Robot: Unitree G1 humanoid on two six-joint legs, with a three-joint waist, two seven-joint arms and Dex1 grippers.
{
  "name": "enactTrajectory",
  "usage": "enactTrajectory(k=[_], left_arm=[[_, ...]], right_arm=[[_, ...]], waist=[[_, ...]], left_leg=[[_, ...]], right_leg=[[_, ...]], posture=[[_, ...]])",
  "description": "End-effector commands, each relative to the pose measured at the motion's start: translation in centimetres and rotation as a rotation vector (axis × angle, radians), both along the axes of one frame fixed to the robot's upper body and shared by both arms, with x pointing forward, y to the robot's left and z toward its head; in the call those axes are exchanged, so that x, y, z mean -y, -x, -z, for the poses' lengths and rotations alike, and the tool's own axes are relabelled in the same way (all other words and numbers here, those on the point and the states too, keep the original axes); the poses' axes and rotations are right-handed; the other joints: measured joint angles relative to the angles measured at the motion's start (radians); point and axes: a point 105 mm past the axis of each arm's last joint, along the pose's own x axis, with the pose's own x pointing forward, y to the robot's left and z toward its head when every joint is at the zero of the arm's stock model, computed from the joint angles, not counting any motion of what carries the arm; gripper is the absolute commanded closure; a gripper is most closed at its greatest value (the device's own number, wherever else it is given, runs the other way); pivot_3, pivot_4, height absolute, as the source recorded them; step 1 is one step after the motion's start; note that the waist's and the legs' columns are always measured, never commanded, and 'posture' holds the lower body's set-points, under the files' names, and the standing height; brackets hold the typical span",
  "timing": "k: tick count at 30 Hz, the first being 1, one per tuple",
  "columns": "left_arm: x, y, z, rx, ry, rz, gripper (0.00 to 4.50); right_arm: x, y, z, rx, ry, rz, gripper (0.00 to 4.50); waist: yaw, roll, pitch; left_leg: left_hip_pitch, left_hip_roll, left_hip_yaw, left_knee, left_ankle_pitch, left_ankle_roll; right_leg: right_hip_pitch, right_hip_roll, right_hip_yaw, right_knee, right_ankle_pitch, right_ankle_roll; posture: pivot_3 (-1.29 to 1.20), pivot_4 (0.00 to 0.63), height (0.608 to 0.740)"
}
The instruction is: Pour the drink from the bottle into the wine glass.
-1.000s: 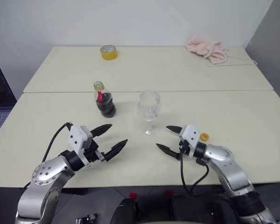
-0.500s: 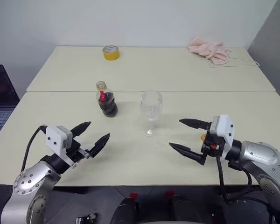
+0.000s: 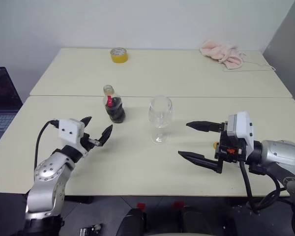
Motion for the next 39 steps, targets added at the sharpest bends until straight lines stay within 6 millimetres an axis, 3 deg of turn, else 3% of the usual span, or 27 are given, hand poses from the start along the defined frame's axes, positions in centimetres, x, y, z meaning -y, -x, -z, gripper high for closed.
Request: enactTrajectory(k=[1,19,34,37,39], left_arm=[[0.0,-1.1,-0.5,0.045,-0.032,-0.025,0.0],[2.3,-6.9,-0.3,0.064,-0.048,-0.054,0.0],[3.3,-8.9,-0.5,0.073,-0.021,-0.05,0.0],[3.2,-8.9,-0.7,0.077,-0.012,-0.052,0.6],[3.2,-8.8,-0.7,0.077,-0.001,-0.052,1.26]], right_arm=[[-0.5,0.6,-0.8,0.027,0.002,-0.04,0.05],[-1.2,0.6,-1.9,0.058,-0.01,-0.051,0.05],[-1.4,0.4,-2.0,0.066,-0.026,-0.035,0.05],[-1.4,0.3,-2.0,0.067,-0.028,-0.028,0.0],[-1.4,0.3,-2.0,0.068,-0.03,-0.026,0.0]], waist=[[-0.001,0.0,0.0],[-0.002,0.0,0.0],[-0.003,0.0,0.0],[-0.002,0.0,0.0],[-0.002,0.0,0.0]], left_leg=[[0.0,0.0,0.0,0.0,0.0,0.0],[0.0,0.0,-0.001,0.001,0.0,0.0],[-0.001,-0.001,-0.001,0.002,0.0,0.0],[-0.001,-0.001,-0.001,0.002,0.0,0.0],[-0.001,-0.001,-0.001,0.002,0.0,0.0]], right_leg=[[0.0,0.0,0.0,0.0,0.0,0.0],[0.0,0.0,-0.001,0.0,0.0,0.0],[-0.001,-0.001,-0.001,0.001,0.0,0.0],[-0.001,-0.001,-0.001,0.001,0.0,0.0],[-0.001,-0.001,-0.001,0.001,0.0,0.0]], posture=[[0.0,0.15,0.74],[0.0,0.15,0.74],[0.0,0.15,0.74],[0.0,0.15,0.74],[0.0,0.15,0.74]])
